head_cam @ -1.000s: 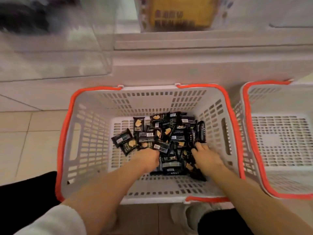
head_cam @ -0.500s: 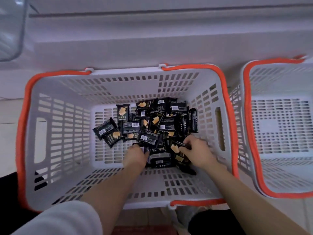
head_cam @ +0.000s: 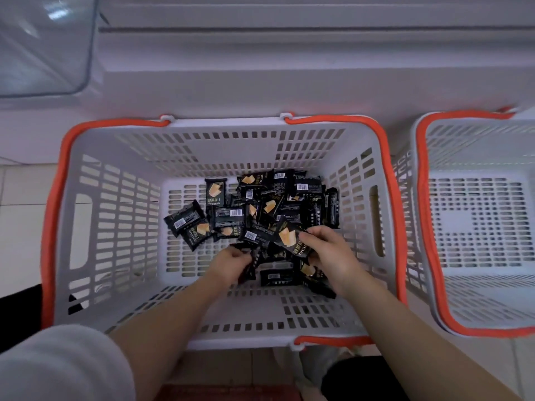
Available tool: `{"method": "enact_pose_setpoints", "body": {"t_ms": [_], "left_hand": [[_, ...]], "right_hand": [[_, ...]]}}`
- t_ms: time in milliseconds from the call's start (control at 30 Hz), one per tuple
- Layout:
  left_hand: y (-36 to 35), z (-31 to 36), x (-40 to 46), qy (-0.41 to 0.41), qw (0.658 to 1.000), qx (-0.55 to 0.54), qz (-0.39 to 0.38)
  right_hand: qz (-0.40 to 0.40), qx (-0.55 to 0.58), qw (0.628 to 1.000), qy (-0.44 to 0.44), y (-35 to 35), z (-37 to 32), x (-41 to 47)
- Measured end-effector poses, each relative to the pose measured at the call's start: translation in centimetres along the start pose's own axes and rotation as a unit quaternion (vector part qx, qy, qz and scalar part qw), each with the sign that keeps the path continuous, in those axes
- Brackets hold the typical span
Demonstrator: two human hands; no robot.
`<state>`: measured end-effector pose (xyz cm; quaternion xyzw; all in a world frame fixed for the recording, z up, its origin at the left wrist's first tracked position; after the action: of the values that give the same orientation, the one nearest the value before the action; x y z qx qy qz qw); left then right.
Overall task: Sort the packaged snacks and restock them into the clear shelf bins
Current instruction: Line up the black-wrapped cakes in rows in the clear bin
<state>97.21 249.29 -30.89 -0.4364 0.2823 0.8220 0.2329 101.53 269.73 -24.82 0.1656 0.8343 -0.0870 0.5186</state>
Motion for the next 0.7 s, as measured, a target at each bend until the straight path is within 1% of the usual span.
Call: {"method": "enact_pose_setpoints", "body": {"t_ms": [33,67,133,200,233,267,333,400,500,600,633,700], "left_hand": [[-0.4,0.0,-0.7,0.021,0.990,-0.133,-0.036],[-0.6,0.4,-1.5,0.028,0.967,-0.243,-0.072],[0.0,1.4,-2.9,0.021,0.910,-0.399,-0.108],[1.1,2.3,-4.1,0.015,0.864,-0.488,-0.121],[1.6,2.8,-4.7,0.010,0.851,-0.509,-0.133],[2.0,3.3,-5.2,0.000,0.845,-0.515,-0.142],[3.1,4.0,-5.9,-0.026,0.856,-0.496,-0.146],[4.0,4.3,-6.1,-0.047,0.884,-0.446,-0.135],[4.6,4.5,-6.5,-0.088,0.929,-0.328,-0.146],[4.5,5.0,-7.1,-0.146,0.954,-0.197,-0.173],[4.6,5.1,-7.1,-0.160,0.963,-0.145,-0.162],[5.0,4.7,-6.6,-0.177,0.976,-0.050,-0.116]], "right_hand": [[-0.003,-0.020,1.000,0.016,-0.1,-0.4,-0.2],[-0.014,-0.037,0.999,0.027,-0.3,-0.8,-0.5],[-0.066,-0.024,0.997,0.026,-1.2,-1.2,-1.1],[-0.139,0.026,0.990,0.010,-2.5,-1.6,-1.9],[-0.169,0.031,0.985,0.014,-3.2,-2.0,-2.4],[-0.192,0.014,0.981,0.028,-3.7,-2.5,-2.9],[-0.221,-0.047,0.972,0.071,-5.1,-3.4,-3.8],[-0.218,-0.112,0.963,0.115,-6.3,-4.0,-4.5],[-0.151,-0.180,0.957,0.171,-7.8,-4.1,-4.8],[-0.079,-0.166,0.969,0.168,-8.3,-2.6,-4.2],[-0.069,-0.171,0.970,0.158,-8.4,-2.0,-3.8],[-0.066,-0.219,0.963,0.141,-8.5,-0.9,-2.8]]}}
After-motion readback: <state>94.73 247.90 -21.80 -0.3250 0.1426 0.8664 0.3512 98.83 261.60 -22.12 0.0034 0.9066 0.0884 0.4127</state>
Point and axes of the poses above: each hand's wrist, its own x-axis towards the middle knuckle, its own y-axis out of the back of the hand, z = x × y, the point moved 8 cm from there along x, towards the middle knuckle, and after that the axes turned 8 degrees about -y, right-handed, at the moved point
